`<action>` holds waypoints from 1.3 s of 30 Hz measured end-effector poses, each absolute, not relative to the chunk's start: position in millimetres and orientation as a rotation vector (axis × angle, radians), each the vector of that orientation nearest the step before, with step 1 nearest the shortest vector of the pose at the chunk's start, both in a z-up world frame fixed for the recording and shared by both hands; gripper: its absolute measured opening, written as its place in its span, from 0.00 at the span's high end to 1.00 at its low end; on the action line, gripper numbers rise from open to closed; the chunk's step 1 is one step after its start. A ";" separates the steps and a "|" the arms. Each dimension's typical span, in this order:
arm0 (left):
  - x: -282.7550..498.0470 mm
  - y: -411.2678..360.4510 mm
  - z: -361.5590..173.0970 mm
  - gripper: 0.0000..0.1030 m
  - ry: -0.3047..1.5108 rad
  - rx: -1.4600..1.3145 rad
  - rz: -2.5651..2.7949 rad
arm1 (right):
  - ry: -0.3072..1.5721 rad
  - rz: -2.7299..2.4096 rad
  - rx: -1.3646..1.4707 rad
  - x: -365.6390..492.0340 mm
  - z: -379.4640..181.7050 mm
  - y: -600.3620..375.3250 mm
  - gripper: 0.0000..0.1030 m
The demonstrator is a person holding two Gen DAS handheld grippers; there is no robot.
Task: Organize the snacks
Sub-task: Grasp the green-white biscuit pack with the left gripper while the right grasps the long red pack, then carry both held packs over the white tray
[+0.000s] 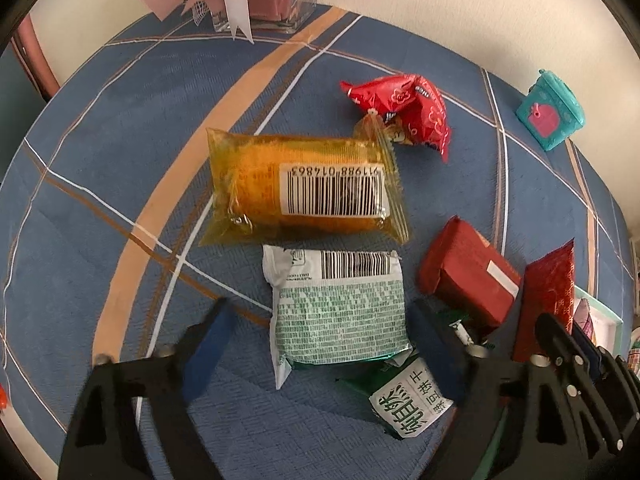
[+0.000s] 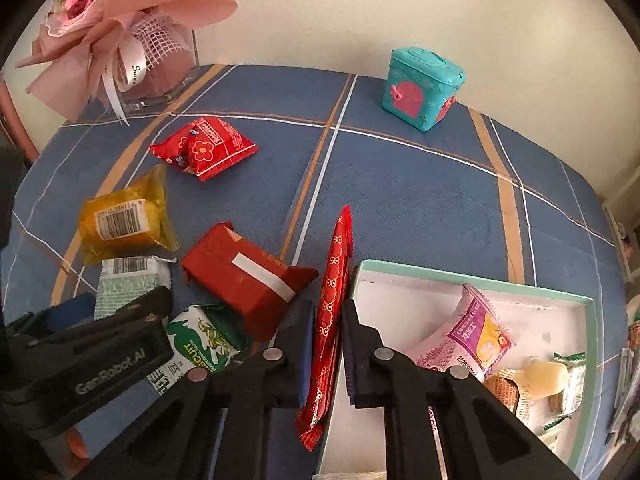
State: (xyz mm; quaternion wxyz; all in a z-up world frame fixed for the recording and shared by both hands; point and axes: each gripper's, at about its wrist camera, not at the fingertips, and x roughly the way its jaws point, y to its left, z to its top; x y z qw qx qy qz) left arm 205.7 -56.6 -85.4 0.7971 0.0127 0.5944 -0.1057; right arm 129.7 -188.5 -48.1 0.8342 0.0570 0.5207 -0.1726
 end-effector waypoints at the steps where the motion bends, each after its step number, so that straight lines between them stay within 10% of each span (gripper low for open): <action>1: 205.7 -56.8 -86.8 0.24 1.280 0.025 -0.229 | 1.103 -0.365 0.122 130.4 -48.4 -188.4 0.87; 8: 203.4 -57.0 -83.1 0.42 1.260 -0.006 -0.246 | 1.094 -0.351 0.155 127.6 -44.2 -191.2 0.88; 39: 163.1 -62.6 12.4 0.43 1.105 -0.066 -0.336 | 0.904 -0.344 0.221 72.4 48.7 -206.5 0.89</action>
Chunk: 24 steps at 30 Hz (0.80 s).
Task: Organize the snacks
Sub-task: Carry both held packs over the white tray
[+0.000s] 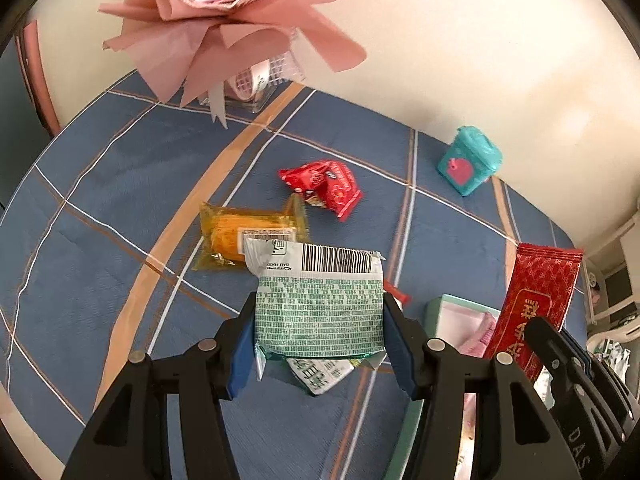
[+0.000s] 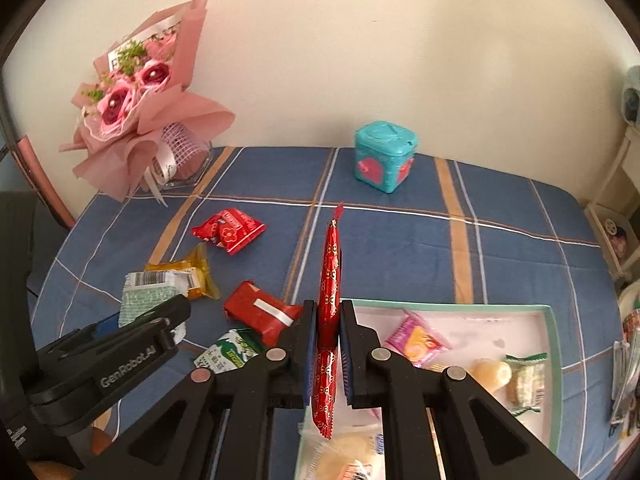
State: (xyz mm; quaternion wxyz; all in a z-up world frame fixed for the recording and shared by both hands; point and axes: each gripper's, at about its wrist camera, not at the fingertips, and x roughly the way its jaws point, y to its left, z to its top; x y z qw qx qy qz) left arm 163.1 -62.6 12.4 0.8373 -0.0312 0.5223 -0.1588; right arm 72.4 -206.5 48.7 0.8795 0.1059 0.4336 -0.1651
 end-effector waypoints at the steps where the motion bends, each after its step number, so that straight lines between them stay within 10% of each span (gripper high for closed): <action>1: 160.0 -64.8 15.0 0.43 1.101 -0.064 -0.343 | 0.903 -0.350 0.225 69.8 50.0 -209.6 0.89; 24: 85.7 -168.6 25.9 0.43 1.117 0.055 -0.596 | 0.867 -0.517 0.330 -6.3 73.7 -308.5 0.89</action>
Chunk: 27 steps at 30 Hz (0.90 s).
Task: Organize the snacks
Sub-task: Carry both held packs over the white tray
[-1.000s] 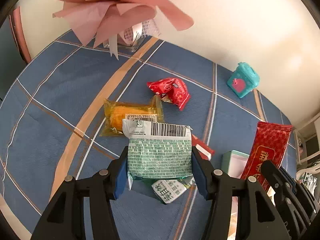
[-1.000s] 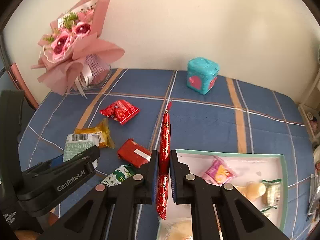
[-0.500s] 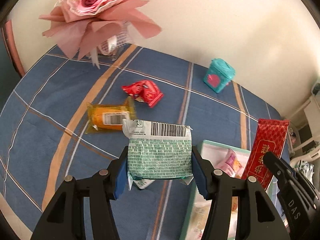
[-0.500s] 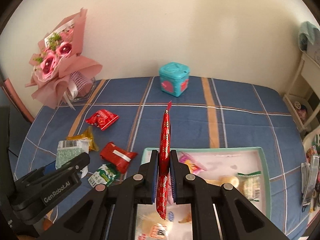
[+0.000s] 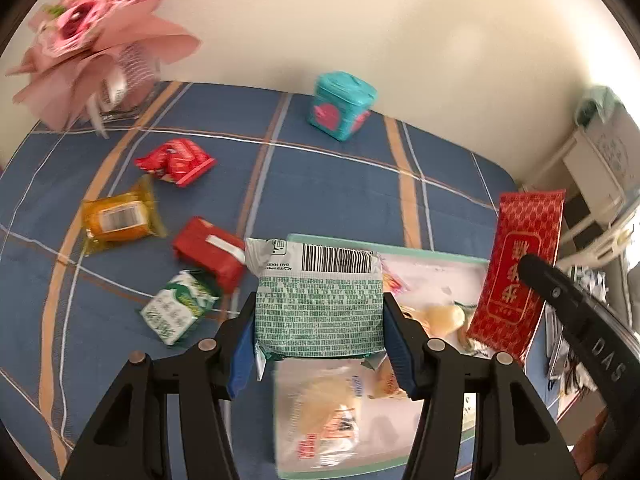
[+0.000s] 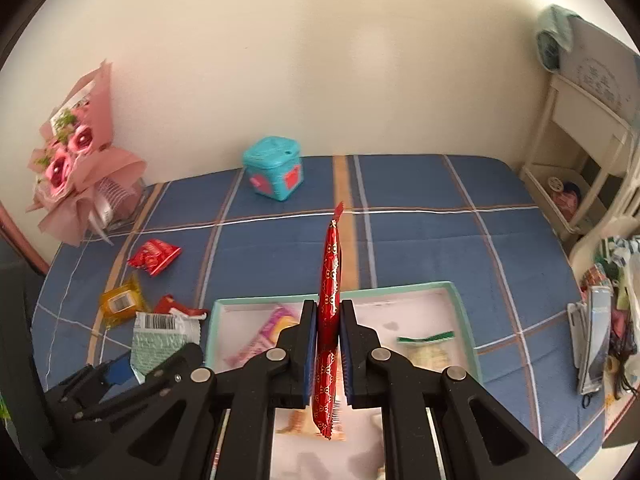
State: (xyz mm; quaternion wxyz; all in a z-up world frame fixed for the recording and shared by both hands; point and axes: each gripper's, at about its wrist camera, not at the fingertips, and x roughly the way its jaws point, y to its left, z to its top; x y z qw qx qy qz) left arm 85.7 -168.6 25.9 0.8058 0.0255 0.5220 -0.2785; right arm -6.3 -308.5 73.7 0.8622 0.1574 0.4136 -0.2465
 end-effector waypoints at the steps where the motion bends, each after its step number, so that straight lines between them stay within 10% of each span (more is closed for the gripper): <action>1: 82.4 -173.4 25.3 0.43 1.118 0.064 -0.604 | 0.867 -0.524 0.334 -9.7 74.3 -313.0 0.89; 27: 52.4 -230.5 -34.3 0.43 1.237 0.217 -0.624 | 1.037 -0.567 0.463 -34.9 -1.2 -370.0 0.89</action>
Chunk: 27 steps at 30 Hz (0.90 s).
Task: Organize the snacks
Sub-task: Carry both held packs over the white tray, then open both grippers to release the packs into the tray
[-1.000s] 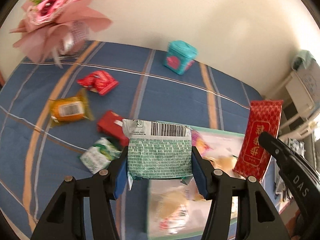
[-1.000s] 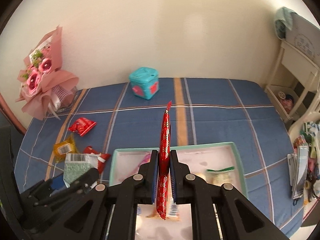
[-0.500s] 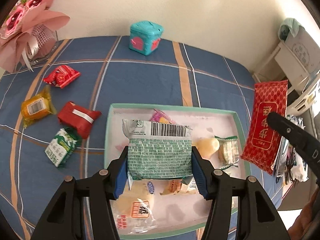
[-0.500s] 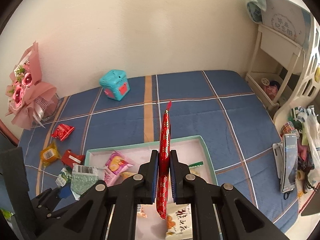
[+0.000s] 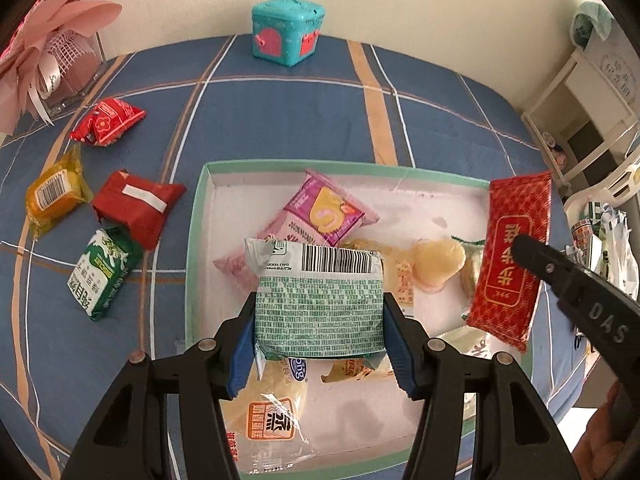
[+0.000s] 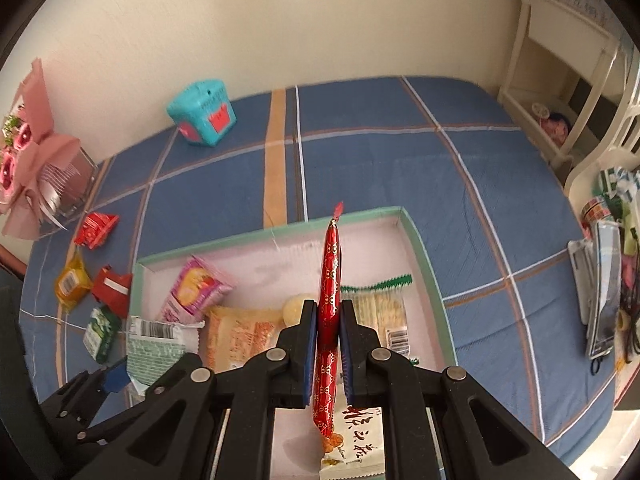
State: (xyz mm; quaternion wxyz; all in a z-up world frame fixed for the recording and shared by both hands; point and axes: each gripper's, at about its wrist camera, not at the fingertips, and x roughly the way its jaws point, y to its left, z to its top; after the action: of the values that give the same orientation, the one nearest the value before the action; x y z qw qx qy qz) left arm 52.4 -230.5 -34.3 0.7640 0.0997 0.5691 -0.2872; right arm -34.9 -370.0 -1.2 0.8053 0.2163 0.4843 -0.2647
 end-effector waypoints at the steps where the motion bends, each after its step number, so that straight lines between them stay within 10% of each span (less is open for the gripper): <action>1: 52.3 -231.5 -36.0 0.43 1.241 0.221 -0.623 | 1.047 -0.566 0.467 -34.7 -5.9 -370.4 0.89; 15: 56.2 -231.4 -35.6 0.35 1.269 0.217 -0.600 | 1.119 -0.587 0.467 -32.2 -20.4 -370.5 0.82; 21: 61.4 -219.4 -15.5 0.30 1.238 0.191 -0.600 | 1.104 -0.595 0.447 -32.7 -5.3 -367.9 0.40; 27: 64.8 -209.6 3.2 0.20 1.182 0.205 -0.578 | 1.093 -0.586 0.389 -27.6 12.7 -359.3 0.21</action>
State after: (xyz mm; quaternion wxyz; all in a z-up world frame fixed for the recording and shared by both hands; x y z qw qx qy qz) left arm 64.8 -209.6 3.2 0.7864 0.0951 0.5484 -0.2680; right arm -27.6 -359.3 12.7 0.7962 0.1812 0.5087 -0.2728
